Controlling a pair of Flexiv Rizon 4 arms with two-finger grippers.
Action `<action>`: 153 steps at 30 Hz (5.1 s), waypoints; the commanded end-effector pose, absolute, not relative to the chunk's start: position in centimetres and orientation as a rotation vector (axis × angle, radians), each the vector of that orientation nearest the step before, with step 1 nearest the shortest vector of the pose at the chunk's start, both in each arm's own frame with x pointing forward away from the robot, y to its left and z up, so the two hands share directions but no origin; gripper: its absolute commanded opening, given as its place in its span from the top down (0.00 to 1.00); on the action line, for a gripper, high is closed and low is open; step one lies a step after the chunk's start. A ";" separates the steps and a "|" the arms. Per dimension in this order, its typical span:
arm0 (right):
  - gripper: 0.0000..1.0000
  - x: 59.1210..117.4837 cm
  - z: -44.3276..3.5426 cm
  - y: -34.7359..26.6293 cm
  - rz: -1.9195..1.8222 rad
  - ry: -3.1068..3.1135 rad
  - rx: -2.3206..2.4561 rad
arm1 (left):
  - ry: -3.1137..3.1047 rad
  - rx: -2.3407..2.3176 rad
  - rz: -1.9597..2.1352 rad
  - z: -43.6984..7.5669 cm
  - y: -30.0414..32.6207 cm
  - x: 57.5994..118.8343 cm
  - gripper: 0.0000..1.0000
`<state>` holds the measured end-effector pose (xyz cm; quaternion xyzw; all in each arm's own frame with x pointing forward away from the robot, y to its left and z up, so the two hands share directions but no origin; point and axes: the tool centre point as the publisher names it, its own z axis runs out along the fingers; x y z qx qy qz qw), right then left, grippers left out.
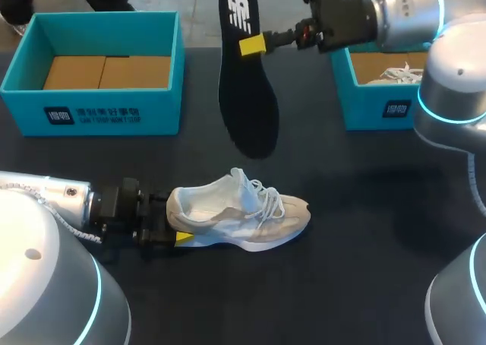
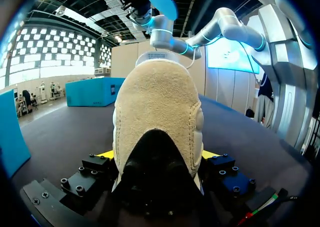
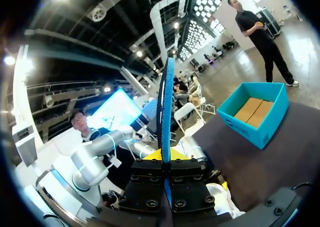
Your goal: Take the shoe out of the shoebox, open the shoe tongue, remove and reinsert the insole, then place the shoe into the shoebox
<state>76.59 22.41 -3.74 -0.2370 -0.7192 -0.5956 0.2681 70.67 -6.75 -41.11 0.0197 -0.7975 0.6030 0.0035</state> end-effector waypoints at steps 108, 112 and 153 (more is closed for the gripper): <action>1.00 61.9 0.9 17.0 -1.627 -1.992 -0.827 | -2.550 0.049 1.818 -39.7 -5.7 70.6 0.00; 1.00 61.9 0.9 17.0 -1.627 -1.992 -0.827 | -2.599 0.046 1.746 -39.1 -5.0 70.7 0.00; 1.00 63.8 2.1 17.9 -1.605 -2.042 -0.785 | -2.740 -0.074 1.449 -34.5 -2.4 70.8 0.00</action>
